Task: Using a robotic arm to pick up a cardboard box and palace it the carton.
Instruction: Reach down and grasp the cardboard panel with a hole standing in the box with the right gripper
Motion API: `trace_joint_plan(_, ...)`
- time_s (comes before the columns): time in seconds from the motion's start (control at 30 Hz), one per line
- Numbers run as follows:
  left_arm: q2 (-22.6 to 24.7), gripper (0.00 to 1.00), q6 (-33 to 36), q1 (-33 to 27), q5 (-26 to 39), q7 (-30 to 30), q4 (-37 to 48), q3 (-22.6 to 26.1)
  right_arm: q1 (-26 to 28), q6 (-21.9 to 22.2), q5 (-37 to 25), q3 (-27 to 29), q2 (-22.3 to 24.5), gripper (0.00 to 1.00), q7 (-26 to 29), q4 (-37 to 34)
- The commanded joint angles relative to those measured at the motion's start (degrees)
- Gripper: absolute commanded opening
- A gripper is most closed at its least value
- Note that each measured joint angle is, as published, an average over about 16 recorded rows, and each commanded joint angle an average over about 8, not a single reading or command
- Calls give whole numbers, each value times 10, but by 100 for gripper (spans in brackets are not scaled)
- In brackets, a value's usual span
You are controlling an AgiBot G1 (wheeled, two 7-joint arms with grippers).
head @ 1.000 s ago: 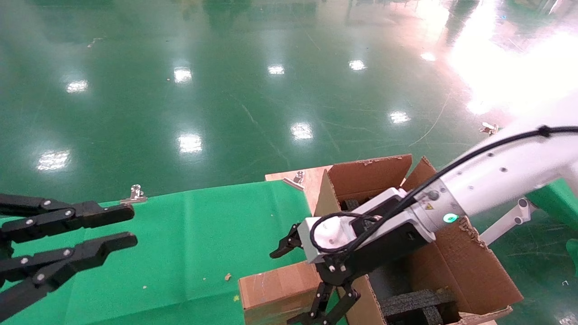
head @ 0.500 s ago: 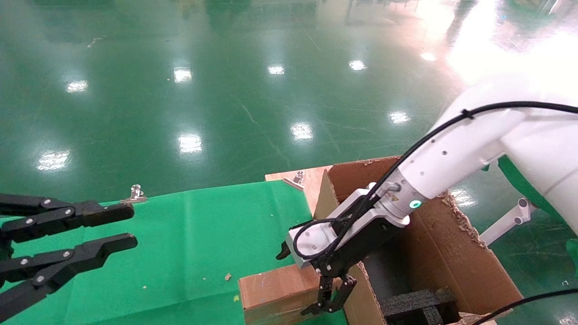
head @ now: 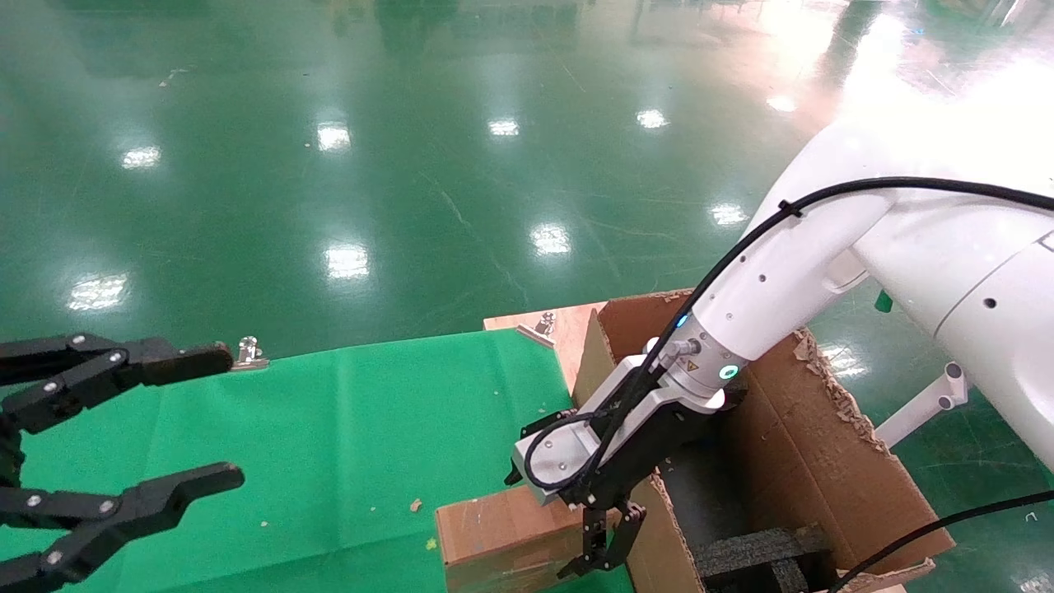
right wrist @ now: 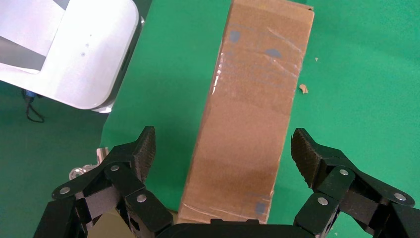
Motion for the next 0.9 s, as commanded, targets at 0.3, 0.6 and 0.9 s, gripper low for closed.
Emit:
trace_joint_plan(0.3, 0, 100, 0, 0, 0, 0, 0, 0, 0, 0, -1, -2, -1, 0, -2, -1)
trace_joint_plan(0.6, 0, 100, 0, 0, 0, 0, 0, 0, -2, 0, 1, 2, 1, 0, 0, 2)
trace_joint_plan(0.9, 0, 100, 0, 0, 0, 0, 0, 0, -3, 0, 2, 4, 2, 0, 1, 3)
